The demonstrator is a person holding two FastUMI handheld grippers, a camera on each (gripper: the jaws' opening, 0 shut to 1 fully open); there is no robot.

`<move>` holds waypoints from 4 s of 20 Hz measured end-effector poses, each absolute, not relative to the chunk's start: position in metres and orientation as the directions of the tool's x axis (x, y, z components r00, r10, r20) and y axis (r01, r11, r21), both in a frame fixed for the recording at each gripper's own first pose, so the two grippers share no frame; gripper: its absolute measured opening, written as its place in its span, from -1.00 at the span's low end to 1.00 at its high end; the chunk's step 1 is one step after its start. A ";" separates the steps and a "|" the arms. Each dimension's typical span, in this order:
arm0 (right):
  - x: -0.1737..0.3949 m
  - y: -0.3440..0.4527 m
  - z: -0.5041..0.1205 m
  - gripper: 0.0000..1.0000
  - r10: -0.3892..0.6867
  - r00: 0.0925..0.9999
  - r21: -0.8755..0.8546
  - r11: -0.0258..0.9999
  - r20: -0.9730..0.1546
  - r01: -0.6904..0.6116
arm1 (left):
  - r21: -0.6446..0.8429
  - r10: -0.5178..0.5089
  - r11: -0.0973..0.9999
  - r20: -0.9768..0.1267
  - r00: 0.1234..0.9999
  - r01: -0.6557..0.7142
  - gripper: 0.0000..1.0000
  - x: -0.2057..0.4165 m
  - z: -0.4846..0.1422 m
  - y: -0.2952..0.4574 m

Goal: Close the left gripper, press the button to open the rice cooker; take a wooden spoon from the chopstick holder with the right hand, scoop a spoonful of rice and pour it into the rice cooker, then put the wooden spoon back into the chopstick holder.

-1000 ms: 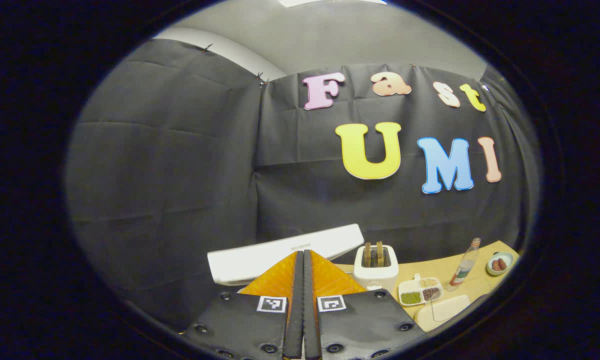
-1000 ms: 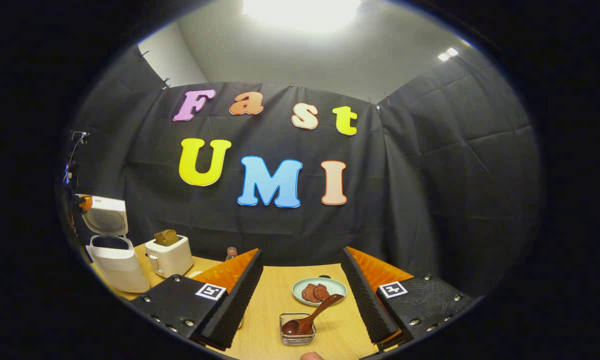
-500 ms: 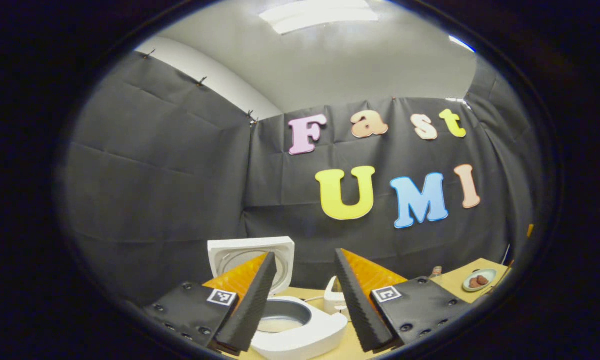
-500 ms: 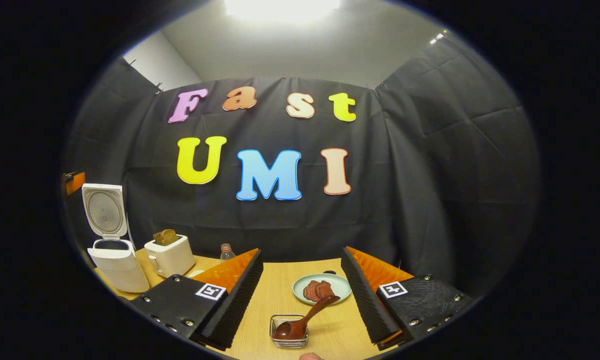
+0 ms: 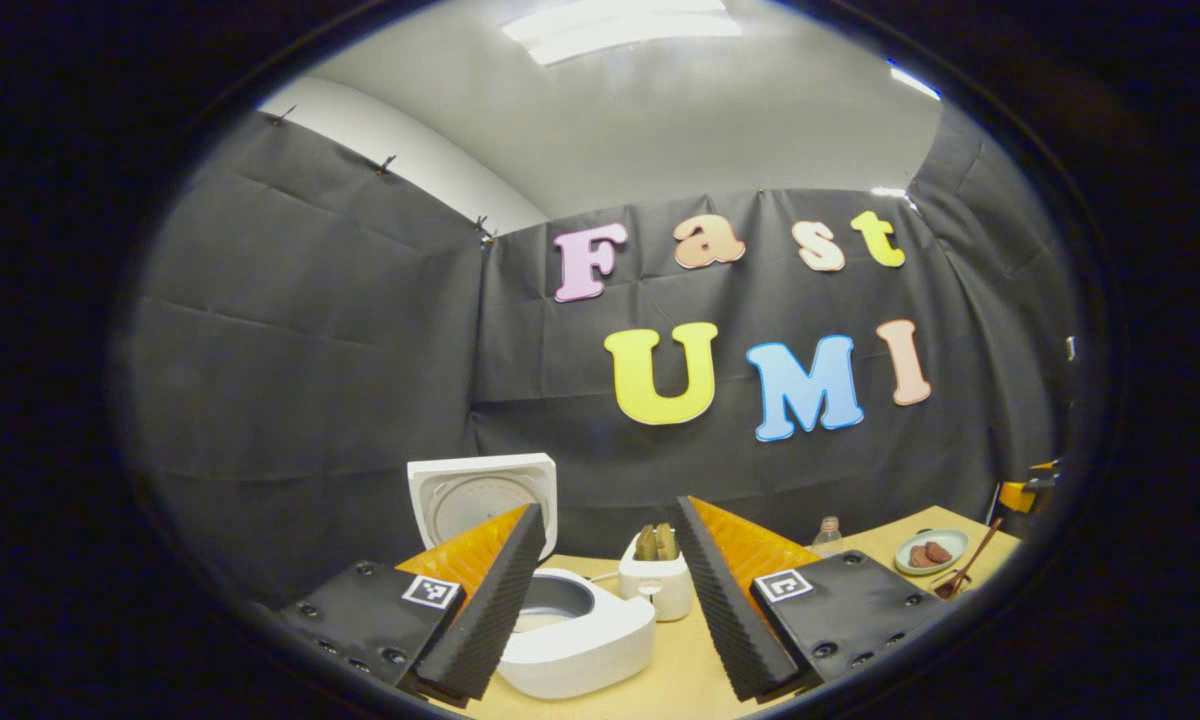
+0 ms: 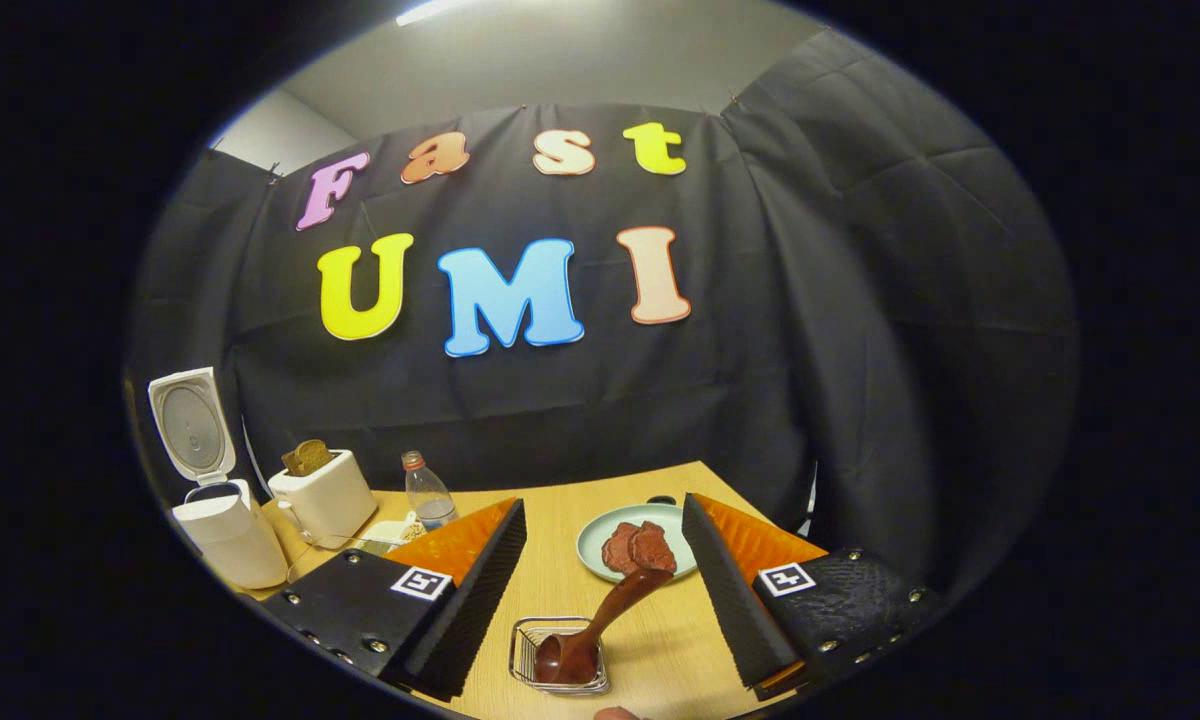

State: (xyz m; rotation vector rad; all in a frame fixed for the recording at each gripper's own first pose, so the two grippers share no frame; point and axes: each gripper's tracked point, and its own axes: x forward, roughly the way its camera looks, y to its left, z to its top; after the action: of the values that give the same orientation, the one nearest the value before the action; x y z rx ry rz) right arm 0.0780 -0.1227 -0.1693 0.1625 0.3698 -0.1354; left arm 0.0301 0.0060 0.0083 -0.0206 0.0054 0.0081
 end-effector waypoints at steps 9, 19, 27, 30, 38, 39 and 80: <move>0.081 -0.123 -0.261 0.96 -0.073 0.819 0.211 0.950 -0.570 0.231 | 0.014 0.015 1.000 -0.023 1.000 -0.014 0.93 0.007 0.008 0.003; 0.075 -0.085 -0.300 -0.44 0.063 0.725 0.323 0.919 -0.686 0.225 | 0.032 0.069 0.997 -0.069 0.995 -0.067 0.84 0.002 -0.010 0.024; 0.071 -0.084 -0.270 -0.82 0.004 0.733 0.265 0.934 -0.680 0.240 | 0.006 0.066 0.998 -0.043 0.997 -0.066 0.84 0.003 -0.009 0.048; 0.079 -0.086 -0.234 -0.82 -0.053 0.775 0.227 0.942 -0.630 0.248 | -0.014 0.053 0.998 -0.038 0.998 -0.054 0.84 0.007 -0.013 0.058; 0.099 -0.043 -0.167 -0.82 -0.060 0.855 0.243 0.946 -0.515 0.213 | -0.069 0.036 0.997 -0.055 0.998 -0.040 0.84 0.012 -0.032 0.090; 0.102 -0.033 -0.165 -0.82 -0.051 0.859 0.253 0.945 -0.510 0.206 | -0.072 0.035 0.997 -0.058 0.998 -0.039 0.83 0.013 -0.034 0.094; 0.152 0.205 -0.305 -0.82 0.237 0.741 0.532 0.826 -0.628 0.187 | 0.012 0.151 0.988 -0.169 0.974 -0.151 0.78 0.005 -0.090 0.210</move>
State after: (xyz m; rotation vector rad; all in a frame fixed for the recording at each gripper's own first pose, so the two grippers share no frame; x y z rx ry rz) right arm 0.1520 0.2046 -0.3054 0.6128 0.7476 0.0292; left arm 0.0047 0.2096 -0.0900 -0.0005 0.1705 0.1522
